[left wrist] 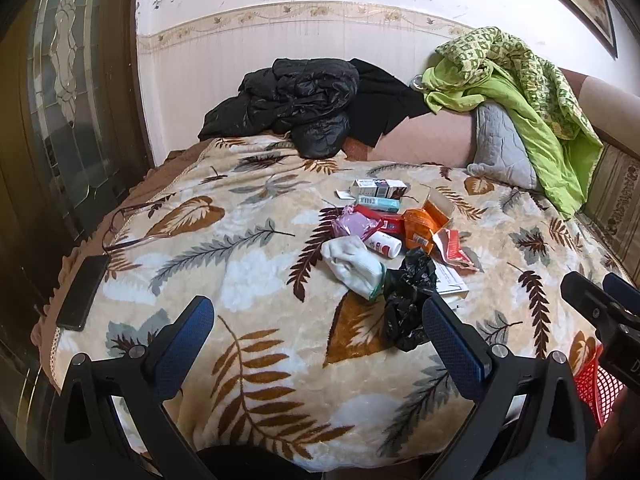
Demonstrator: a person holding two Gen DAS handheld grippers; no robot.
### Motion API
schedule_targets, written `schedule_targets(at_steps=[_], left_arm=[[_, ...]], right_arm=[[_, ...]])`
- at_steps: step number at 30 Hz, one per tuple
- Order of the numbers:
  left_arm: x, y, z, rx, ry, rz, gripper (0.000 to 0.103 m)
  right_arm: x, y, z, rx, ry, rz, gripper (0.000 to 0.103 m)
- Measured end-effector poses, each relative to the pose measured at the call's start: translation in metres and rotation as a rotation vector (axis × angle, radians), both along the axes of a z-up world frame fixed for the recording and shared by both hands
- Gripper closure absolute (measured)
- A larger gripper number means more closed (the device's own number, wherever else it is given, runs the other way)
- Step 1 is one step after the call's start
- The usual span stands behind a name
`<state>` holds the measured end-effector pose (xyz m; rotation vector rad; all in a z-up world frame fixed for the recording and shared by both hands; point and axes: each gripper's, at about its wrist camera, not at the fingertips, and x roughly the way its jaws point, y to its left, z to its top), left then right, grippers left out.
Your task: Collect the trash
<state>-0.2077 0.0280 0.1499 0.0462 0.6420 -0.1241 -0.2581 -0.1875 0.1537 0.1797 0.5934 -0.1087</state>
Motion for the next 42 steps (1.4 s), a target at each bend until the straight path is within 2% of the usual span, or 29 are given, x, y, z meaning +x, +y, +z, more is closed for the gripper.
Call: schedule_targets(at_steps=[17,20,24,26,28,30,33,35,39,42], left_arm=[[0.027,0.011,-0.025,-0.014,0.081,0.017,0.000],[0.035,0.015,-0.033,-0.024,0.082,0.009,0.000],[0.048,0.025,-0.047,-0.041,0.078,-0.001,0.000],[0.053,0.032,-0.050,-0.066,0.092,0.014,0.005],[0.059,0.037,-0.054,-0.101,0.121,0.015,0.019],[0.064,0.042,-0.058,-0.127,0.148,0.020,0.024],[0.068,0.047,-0.060,-0.154,0.157,0.031,0.028],[0.069,0.049,-0.061,-0.166,0.163,0.029,0.029],[0.069,0.046,-0.061,-0.170,0.170,0.007,0.029],[0.070,0.044,-0.062,-0.170,0.172,-0.009,0.029]], right_arm=[[0.028,-0.004,-0.033,0.048,0.098,0.028,0.009],[0.043,-0.004,-0.045,0.070,0.130,0.059,0.012],[0.065,-0.007,-0.064,0.133,0.184,0.102,0.028],[0.075,-0.008,-0.073,0.153,0.209,0.117,0.034],[0.088,-0.007,-0.080,0.195,0.237,0.142,0.034],[0.096,-0.001,-0.081,0.228,0.236,0.189,0.034],[0.102,0.017,-0.083,0.241,0.228,0.244,0.034],[0.109,0.034,-0.086,0.211,0.243,0.282,0.034],[0.127,0.044,-0.106,0.208,0.301,0.276,0.035],[0.133,0.038,-0.117,0.236,0.316,0.282,0.052]])
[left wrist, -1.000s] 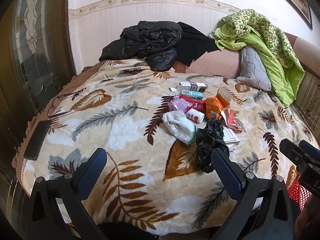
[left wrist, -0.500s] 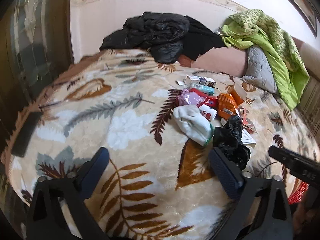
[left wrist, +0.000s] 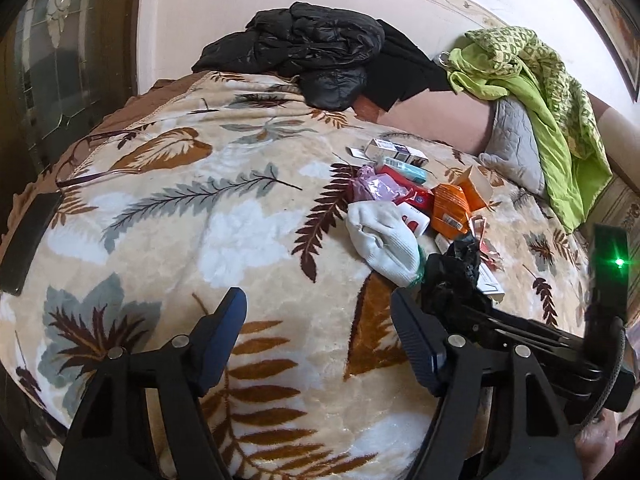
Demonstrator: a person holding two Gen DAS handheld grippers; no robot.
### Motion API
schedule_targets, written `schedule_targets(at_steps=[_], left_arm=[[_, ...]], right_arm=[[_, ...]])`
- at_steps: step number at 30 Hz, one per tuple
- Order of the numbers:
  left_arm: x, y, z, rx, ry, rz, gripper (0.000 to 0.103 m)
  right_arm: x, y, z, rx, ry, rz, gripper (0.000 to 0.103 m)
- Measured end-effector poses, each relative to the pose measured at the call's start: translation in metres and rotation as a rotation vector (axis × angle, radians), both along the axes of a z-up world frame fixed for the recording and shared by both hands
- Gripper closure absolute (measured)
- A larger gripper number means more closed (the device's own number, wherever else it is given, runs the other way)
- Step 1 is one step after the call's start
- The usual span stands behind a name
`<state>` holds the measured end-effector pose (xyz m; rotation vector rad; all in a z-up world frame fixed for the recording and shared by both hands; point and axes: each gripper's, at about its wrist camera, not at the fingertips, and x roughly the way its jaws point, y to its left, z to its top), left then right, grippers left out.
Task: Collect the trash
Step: 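Grasp the black plastic bag with the right tool while the left tool grasps the white sock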
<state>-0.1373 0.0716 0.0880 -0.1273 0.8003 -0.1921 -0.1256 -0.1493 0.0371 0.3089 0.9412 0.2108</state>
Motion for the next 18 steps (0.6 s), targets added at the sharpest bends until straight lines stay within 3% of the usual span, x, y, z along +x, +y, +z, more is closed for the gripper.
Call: schedule_targets(at_steps=[1,4,9,16,17,18], left_arm=[[0.002,-0.001,0.000,-0.005,0.003,-0.006,0.029],[0.010,-0.006,-0.002,-0.024,0.015,-0.015,0.029],[0.034,-0.024,-0.004,-0.042,0.030,-0.027,0.029],[0.092,-0.057,-0.027,-0.055,0.112,-0.005,0.030],[0.099,-0.061,-0.033,-0.054,0.124,-0.012,0.031],[0.106,-0.065,-0.040,-0.043,0.141,-0.014,0.040]], right_arm=[[-0.001,-0.003,0.001,0.006,-0.007,-0.006,0.063],[-0.008,-0.013,0.007,0.035,-0.040,-0.006,0.070],[-0.028,-0.030,0.026,0.077,-0.148,-0.038,0.071],[-0.042,-0.044,0.044,0.016,-0.238,-0.120,0.071],[-0.042,-0.045,0.045,0.014,-0.240,-0.127,0.071],[-0.042,-0.046,0.045,0.011,-0.242,-0.130,0.071]])
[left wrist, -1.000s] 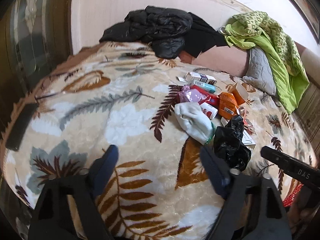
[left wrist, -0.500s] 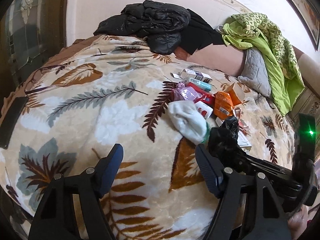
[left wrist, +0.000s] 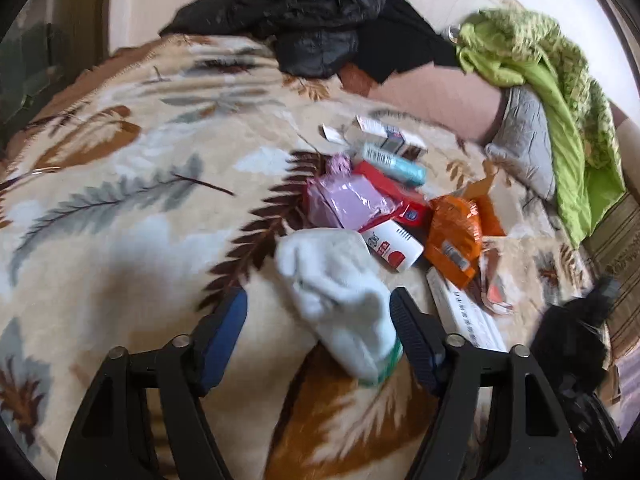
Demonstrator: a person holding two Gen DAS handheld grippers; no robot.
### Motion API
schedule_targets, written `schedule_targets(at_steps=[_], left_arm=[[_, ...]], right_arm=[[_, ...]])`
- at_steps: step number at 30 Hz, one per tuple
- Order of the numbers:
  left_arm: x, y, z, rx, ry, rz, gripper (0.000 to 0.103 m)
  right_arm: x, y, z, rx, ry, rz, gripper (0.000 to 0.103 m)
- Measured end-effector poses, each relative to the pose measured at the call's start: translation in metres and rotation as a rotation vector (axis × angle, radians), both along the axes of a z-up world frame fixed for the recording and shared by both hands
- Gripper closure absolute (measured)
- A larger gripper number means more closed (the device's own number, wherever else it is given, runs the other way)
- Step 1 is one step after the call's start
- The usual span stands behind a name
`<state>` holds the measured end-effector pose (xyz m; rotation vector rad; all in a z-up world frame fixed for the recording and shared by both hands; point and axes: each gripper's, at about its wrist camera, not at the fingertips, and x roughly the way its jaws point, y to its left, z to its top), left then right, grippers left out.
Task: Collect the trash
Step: 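Grasp the black plastic bag with the right tool while the left tool grasps the white sock, then carry the bag and sock over the red basket and open both tools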
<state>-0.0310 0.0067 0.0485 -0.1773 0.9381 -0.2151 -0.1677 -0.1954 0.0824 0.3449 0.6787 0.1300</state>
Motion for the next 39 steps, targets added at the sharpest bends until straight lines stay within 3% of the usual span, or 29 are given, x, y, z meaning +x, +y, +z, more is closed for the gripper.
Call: schedule_targets(at_steps=[2,4,9,22,30,39], left_arm=[[0.009,-0.005,-0.012,-0.007,0.027,-0.017,0.045],[0.016,-0.006,-0.021,-0.035,0.050,-0.041,0.066],[0.009,-0.005,-0.020,-0.044,0.005,-0.069,0.077],[-0.042,-0.018,0.019,-0.017,-0.206,-0.187,0.078],[-0.056,-0.034,0.023,-0.006,-0.238,-0.263,0.078],[-0.107,-0.080,0.037,-0.058,-0.253,-0.482,0.078]], right_arm=[[0.001,-0.002,0.000,-0.007,0.000,0.001,0.071],[0.002,-0.001,0.000,-0.022,-0.002,-0.002,0.071],[0.003,-0.005,-0.003,-0.014,0.004,-0.017,0.071],[-0.009,-0.018,0.003,-0.030,-0.023,-0.098,0.071],[-0.024,-0.035,0.010,0.018,-0.043,-0.148,0.071],[-0.095,-0.085,0.031,0.126,-0.080,-0.253,0.071]])
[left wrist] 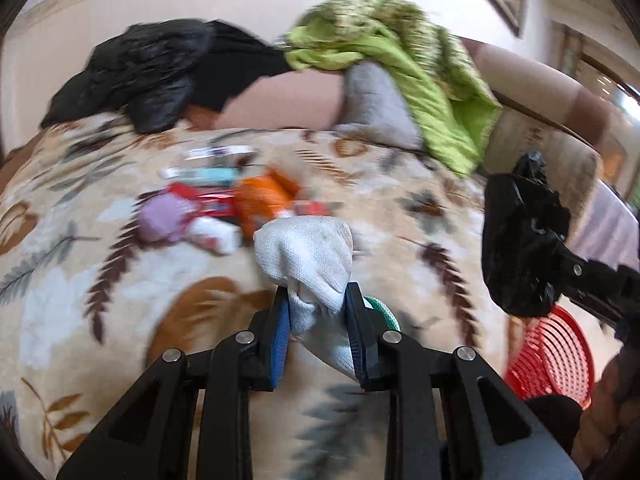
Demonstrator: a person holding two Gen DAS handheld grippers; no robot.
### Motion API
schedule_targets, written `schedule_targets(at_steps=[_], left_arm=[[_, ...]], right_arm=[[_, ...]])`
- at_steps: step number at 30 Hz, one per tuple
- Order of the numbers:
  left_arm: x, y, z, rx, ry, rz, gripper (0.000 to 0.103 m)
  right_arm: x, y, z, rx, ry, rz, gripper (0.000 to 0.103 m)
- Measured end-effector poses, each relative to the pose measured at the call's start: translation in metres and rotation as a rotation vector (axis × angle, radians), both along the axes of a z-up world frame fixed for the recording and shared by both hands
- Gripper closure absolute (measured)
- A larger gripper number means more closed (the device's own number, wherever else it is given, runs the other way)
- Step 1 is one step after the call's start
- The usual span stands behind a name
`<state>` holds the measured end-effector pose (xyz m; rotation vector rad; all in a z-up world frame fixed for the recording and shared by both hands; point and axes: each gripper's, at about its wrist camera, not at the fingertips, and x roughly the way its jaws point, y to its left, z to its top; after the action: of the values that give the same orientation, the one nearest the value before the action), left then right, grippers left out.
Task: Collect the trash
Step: 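Carry the bag and sock over the red basket and open both tools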
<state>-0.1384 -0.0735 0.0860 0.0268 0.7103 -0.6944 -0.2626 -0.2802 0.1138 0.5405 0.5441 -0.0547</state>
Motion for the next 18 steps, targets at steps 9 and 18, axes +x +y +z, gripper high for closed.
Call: schedule_targets(at_steps=[9,18], left_arm=[[-0.088,-0.093,0.032,-0.031,-0.012,-0.373,0.078],[-0.154,-0.199,0.021,0.031,0.072,-0.638,0.077]], right_arm=[[-0.111,-0.082,0.010,0.023,0.035,-0.213,0.071],[-0.202,-0.155,-0.028,0.103,0.151,-0.439,0.071]])
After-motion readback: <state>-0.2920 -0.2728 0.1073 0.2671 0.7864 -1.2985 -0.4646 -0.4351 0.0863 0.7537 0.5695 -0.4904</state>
